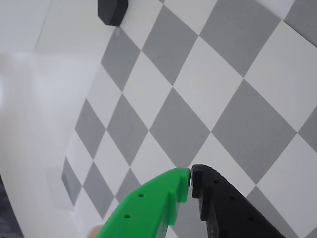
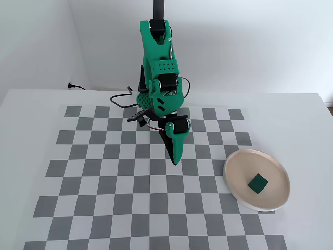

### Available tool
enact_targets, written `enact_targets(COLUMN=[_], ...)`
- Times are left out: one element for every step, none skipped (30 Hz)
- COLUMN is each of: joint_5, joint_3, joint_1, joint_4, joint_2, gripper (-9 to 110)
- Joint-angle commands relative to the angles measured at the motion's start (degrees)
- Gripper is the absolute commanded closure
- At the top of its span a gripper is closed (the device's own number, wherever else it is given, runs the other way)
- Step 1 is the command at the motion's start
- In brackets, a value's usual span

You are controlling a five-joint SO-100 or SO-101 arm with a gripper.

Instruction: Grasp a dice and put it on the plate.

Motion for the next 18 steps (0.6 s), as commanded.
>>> enact_targets(joint_5=[3.1, 3.8, 4.5, 5.0, 5.6, 6.4, 7.1, 7.9, 8.5, 9.1, 9.5, 9.8, 10.1, 10.5, 10.8, 11.3, 11.8, 12.1], joint_3=[-0.4, 0.0, 0.5, 1.1, 1.5, 1.8, 2.0, 2.2, 2.5, 2.9, 3.7, 4.7, 6.0, 7.3, 8.4, 9.4, 10.2, 11.0], joint_1=[0.5, 0.7, 0.9, 1.0, 1.1, 1.4, 1.8, 2.0, 2.4, 2.7, 3.1, 3.5, 4.0, 4.5, 5.1, 5.7, 6.4, 7.0], joint_4=[1.1, 1.3, 1.3, 1.3, 1.4, 1.6, 2.0, 2.5, 3.1, 3.6, 3.9, 3.9, 4.0, 4.4, 5.3, 6.9, 9.1, 11.4], joint_2=[3.4, 3.8, 4.1, 4.7, 5.2, 5.8, 6.4, 7.1, 7.8, 8.7, 9.9, 11.6, 13.5, 15.8, 18.5, 21.4, 24.7, 28.1], gripper=[106, 106, 106, 106, 106, 106, 106, 106, 106, 106, 106, 106, 106, 106, 106, 106, 106, 106])
